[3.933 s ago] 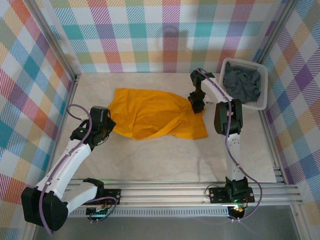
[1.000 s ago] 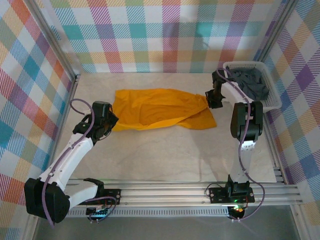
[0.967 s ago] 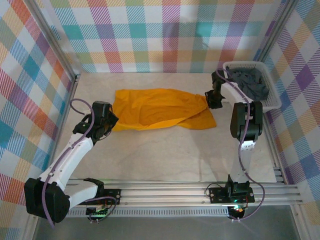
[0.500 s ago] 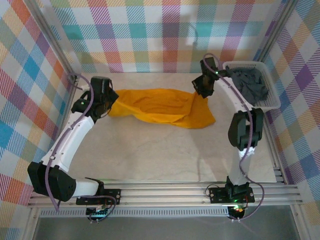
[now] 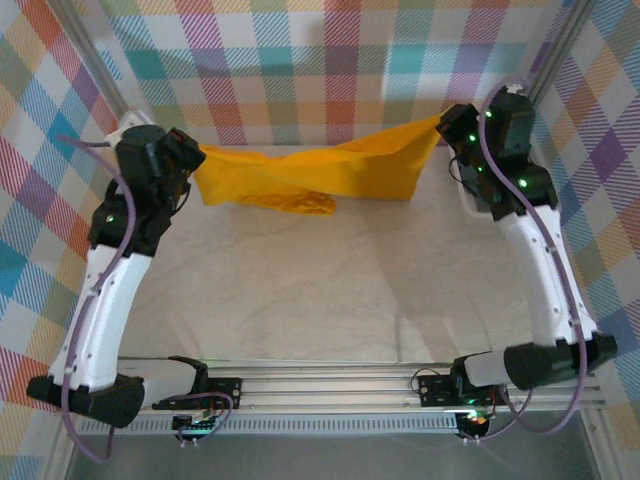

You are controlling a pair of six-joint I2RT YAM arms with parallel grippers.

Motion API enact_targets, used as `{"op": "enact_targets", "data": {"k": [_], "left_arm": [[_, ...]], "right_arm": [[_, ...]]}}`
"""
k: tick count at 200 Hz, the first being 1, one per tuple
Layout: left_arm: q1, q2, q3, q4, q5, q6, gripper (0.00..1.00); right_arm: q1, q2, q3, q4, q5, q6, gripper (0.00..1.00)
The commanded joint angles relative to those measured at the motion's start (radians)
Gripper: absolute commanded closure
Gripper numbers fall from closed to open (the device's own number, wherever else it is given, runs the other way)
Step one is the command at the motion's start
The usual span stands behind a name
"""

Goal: Fold and stack the t-shirts

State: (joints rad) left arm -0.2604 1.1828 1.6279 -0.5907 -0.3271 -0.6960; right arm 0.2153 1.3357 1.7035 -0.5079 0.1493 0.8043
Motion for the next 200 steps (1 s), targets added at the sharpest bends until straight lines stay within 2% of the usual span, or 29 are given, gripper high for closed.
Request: {"op": "enact_targets", "data": {"k": [1,27,51,73,124,165,200], "left_arm": [[0.008,-0.067,0.076,0.069,-0.005,0.071,1.00],[0.007,-0.038,0.192,0.060,0.025,0.098,1.00],[0.008,0.057,0.311,0.031,0.041,0.115,1.00],[0.023,0.187,0.402,-0.055,0.049,0.108,1.00],[0.132,0.492,0.501,-0.087,0.229,0.039,1.00],[0.188,0.745,0.742,-0.149,0.358,0.046,1.00],[0.210,0.766,0.924,-0.102,0.374,0.049,1.00]], "right_arm": [[-0.008,-0.092,-0.034,0.056,0.019,-0.081,1.00],[-0.011,-0.148,-0.035,0.043,0.025,-0.087,1.00],[-0.018,-0.115,-0.007,0.038,0.001,-0.077,1.00],[-0.039,-0.016,0.015,0.054,-0.097,-0.025,1.00],[-0.084,0.330,0.090,0.174,-0.386,0.105,1.00],[-0.101,0.585,0.346,0.157,-0.505,0.099,1.00],[-0.142,0.706,0.676,0.075,-0.541,0.115,1.00]]}}
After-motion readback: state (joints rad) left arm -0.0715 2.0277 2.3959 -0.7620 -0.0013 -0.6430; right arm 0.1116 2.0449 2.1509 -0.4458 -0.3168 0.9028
